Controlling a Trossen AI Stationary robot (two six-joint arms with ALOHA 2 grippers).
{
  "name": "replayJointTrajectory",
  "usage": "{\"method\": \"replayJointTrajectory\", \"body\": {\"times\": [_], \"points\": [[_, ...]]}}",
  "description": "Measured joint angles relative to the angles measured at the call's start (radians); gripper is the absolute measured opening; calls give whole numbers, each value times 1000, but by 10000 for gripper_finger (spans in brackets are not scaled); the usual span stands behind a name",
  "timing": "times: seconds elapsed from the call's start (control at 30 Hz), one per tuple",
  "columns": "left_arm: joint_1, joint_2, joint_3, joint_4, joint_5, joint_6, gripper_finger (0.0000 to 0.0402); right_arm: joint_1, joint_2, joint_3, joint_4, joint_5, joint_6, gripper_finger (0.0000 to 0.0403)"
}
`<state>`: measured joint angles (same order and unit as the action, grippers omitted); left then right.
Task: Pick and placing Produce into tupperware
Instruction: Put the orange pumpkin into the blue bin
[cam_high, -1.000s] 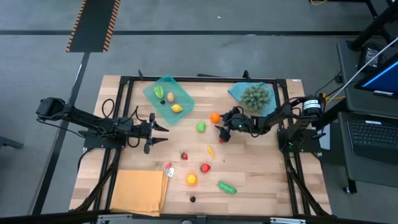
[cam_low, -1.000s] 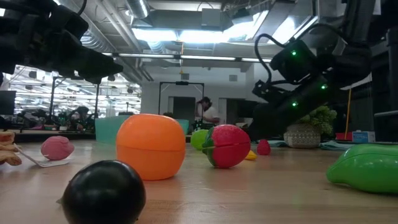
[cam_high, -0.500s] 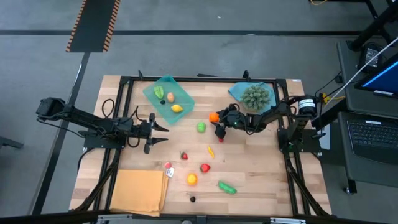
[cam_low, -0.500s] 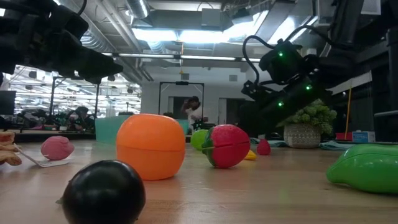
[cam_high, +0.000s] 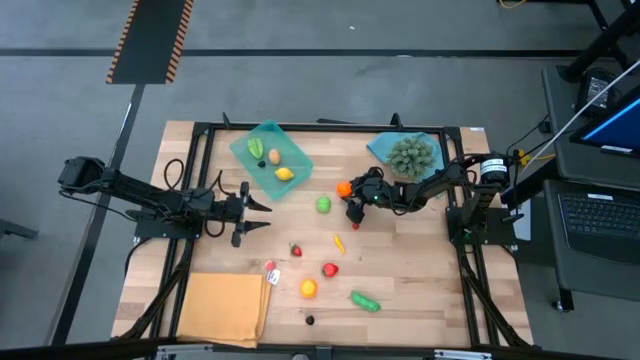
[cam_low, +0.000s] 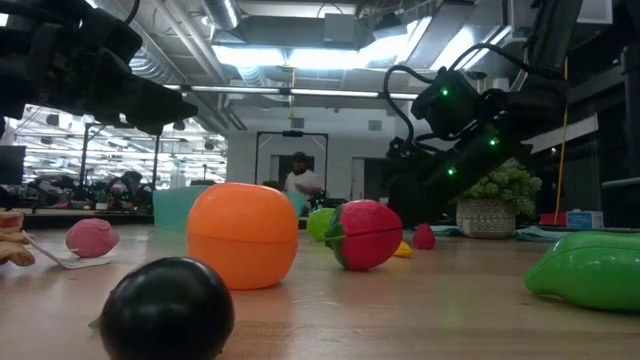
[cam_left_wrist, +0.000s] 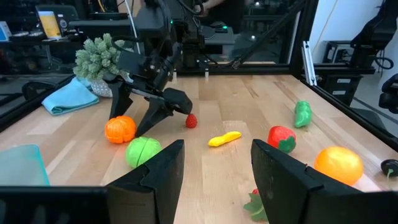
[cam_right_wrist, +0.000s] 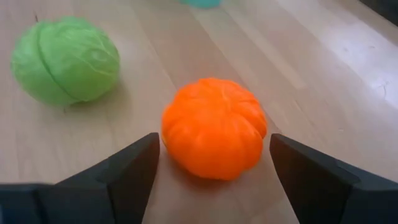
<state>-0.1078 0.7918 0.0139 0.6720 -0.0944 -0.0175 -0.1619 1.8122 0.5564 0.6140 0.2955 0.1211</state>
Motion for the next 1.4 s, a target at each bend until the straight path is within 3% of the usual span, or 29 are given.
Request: {"method": "replayJointTrajectory", "body": {"times": [1.0, 1.4], "points": [[0, 0, 0, 0, 0, 2, 179, -2, 80, 54, 34, -16, -36, 306], [0, 0, 0, 0, 0, 2, 179, -2, 81, 55, 35, -19, -50, 252]]}}
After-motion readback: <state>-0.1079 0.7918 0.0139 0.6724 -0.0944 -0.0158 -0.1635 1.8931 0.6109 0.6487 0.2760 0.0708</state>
